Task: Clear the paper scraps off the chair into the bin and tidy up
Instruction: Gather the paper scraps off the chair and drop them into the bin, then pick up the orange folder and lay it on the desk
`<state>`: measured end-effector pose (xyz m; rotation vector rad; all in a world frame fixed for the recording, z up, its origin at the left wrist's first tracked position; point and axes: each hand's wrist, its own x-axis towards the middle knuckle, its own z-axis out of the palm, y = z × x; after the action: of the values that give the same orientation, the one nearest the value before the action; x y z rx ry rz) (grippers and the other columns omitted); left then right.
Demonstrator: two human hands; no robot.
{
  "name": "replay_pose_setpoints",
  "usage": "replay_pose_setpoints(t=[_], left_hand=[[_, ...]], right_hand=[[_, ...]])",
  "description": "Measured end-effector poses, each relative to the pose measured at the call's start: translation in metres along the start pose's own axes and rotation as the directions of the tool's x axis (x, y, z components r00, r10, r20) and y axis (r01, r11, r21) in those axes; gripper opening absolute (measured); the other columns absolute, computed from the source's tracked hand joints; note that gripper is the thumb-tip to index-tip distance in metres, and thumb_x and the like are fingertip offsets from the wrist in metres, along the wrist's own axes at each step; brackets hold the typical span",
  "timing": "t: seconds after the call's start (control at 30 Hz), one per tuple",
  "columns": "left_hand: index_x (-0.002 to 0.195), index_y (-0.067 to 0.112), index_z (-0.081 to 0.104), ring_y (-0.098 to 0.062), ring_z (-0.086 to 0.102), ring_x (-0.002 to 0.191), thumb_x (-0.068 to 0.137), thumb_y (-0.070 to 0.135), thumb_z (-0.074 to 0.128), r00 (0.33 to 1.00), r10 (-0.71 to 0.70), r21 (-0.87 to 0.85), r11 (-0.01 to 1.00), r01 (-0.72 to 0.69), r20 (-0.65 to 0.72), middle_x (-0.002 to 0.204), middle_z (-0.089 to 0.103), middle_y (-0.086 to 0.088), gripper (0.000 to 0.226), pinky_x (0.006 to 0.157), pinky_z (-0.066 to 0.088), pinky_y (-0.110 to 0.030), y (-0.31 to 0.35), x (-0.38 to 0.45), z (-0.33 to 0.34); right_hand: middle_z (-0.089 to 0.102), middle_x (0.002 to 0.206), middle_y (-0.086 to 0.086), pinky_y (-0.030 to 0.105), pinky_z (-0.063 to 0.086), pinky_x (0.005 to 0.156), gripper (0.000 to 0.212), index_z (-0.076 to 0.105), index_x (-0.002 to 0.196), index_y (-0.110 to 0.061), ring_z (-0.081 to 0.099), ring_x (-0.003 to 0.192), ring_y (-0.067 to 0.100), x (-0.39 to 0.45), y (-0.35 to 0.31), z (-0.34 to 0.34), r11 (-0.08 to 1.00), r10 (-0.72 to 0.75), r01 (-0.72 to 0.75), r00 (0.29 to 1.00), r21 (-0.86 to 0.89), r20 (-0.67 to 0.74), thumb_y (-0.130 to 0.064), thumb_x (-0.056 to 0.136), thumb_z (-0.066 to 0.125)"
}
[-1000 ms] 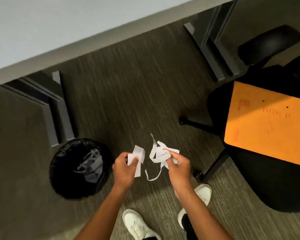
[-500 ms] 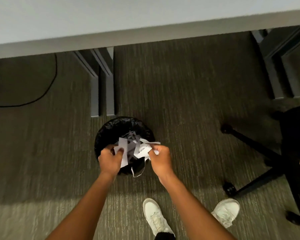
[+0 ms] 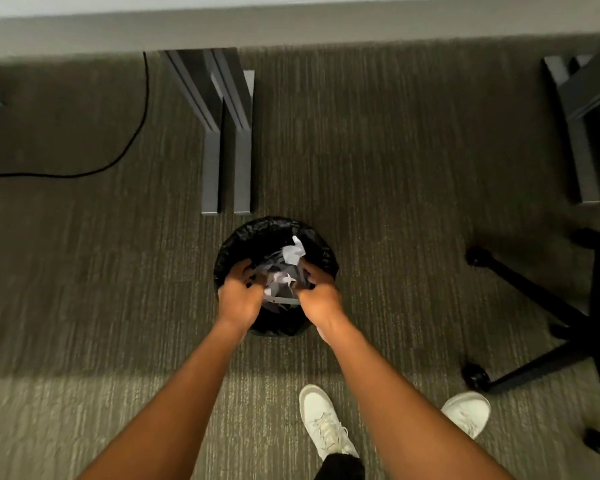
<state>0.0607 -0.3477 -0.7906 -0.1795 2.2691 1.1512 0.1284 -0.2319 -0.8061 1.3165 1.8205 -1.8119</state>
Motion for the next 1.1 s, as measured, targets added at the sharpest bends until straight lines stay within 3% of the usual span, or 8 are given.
replay_pose_setpoints(t=[0.1,0.3,0.43,0.5,0.6,0.77,1.03,1.1], left_hand=[[0.125,0.023,0.056,-0.021,0.056,0.118,0.088,0.024,0.062,1.0,0.002,0.007,1.0,-0.002,0.01,0.122,0.067,-0.002,0.037,0.104,0.045,-0.041,0.001,-0.004,0.002],[0.122,0.017,0.059,-0.018,0.056,0.103,0.093,0.025,0.059,0.999,-0.006,0.027,1.0,0.005,0.032,0.107,0.063,0.002,0.03,0.089,0.045,-0.03,0.018,-0.019,0.021],[0.109,0.019,0.066,-0.024,0.064,0.102,0.091,0.031,0.06,0.996,0.003,0.023,1.0,-0.005,0.086,0.11,0.069,-0.007,0.022,0.091,0.052,-0.039,0.039,-0.034,0.051],[0.096,0.023,0.065,-0.023,0.065,0.097,0.092,0.03,0.057,0.987,-0.012,0.001,1.0,0.012,0.157,0.112,0.068,-0.012,0.011,0.081,0.056,-0.035,0.055,-0.045,0.075],[0.088,0.02,0.058,-0.018,0.063,0.076,0.098,0.015,0.047,0.961,0.006,-0.014,1.0,-0.002,0.276,0.091,0.066,-0.008,0.016,0.06,0.048,-0.023,0.083,-0.071,0.117],[0.09,0.023,0.058,-0.014,0.063,0.071,0.098,0.024,0.05,0.9,0.049,0.021,0.998,-0.064,0.433,0.092,0.069,-0.009,0.012,0.062,0.043,-0.028,0.125,-0.111,0.196],[0.105,0.017,0.059,-0.022,0.067,0.091,0.098,0.027,0.05,0.808,0.045,0.164,0.971,-0.173,0.587,0.101,0.071,-0.01,0.014,0.08,0.052,-0.038,0.194,-0.157,0.314],[0.11,0.012,0.061,-0.019,0.067,0.091,0.098,0.026,0.05,0.783,0.06,0.191,0.956,-0.224,0.619,0.104,0.071,-0.011,0.021,0.078,0.052,-0.032,0.208,-0.163,0.343]], right_hand=[[0.063,0.124,0.002,0.028,0.048,0.091,0.039,0.062,0.124,-0.024,0.058,0.116,0.02,-0.003,0.007,-0.01,0.997,0.032,-0.028,0.998,0.072,-0.049,-0.004,0.092,0.054],[0.069,0.111,0.004,0.04,0.051,0.093,0.029,0.064,0.105,-0.026,0.064,0.108,0.025,-0.006,0.02,-0.046,0.972,0.075,-0.043,0.988,0.229,-0.132,-0.003,0.09,0.056],[0.068,0.097,0.0,0.034,0.051,0.086,0.019,0.063,0.101,-0.02,0.067,0.09,0.018,-0.016,0.023,-0.095,0.923,0.1,-0.005,0.968,0.384,-0.23,-0.005,0.094,0.053],[0.067,0.096,0.0,0.03,0.051,0.077,0.017,0.063,0.097,-0.02,0.065,0.081,0.013,-0.023,0.025,-0.124,0.897,0.105,0.03,0.955,0.441,-0.278,-0.007,0.096,0.052],[0.068,0.094,0.002,0.025,0.048,0.066,0.017,0.061,0.09,-0.026,0.064,0.076,0.009,-0.038,0.033,-0.168,0.874,0.127,0.074,0.919,0.48,-0.373,-0.015,0.098,0.051],[0.066,0.088,-0.002,0.024,0.048,0.066,0.014,0.062,0.098,-0.021,0.062,0.076,0.01,-0.066,0.056,-0.259,0.788,0.22,0.13,0.853,0.602,-0.473,-0.016,0.1,0.048],[0.065,0.098,0.003,0.03,0.053,0.073,0.014,0.061,0.107,-0.015,0.064,0.088,0.017,-0.09,0.12,-0.403,0.659,0.465,0.153,0.686,0.736,-0.559,-0.022,0.099,0.051],[0.065,0.104,0.004,0.033,0.054,0.079,0.02,0.061,0.114,-0.012,0.065,0.092,0.018,-0.092,0.135,-0.429,0.632,0.512,0.154,0.653,0.76,-0.558,-0.02,0.099,0.051]])
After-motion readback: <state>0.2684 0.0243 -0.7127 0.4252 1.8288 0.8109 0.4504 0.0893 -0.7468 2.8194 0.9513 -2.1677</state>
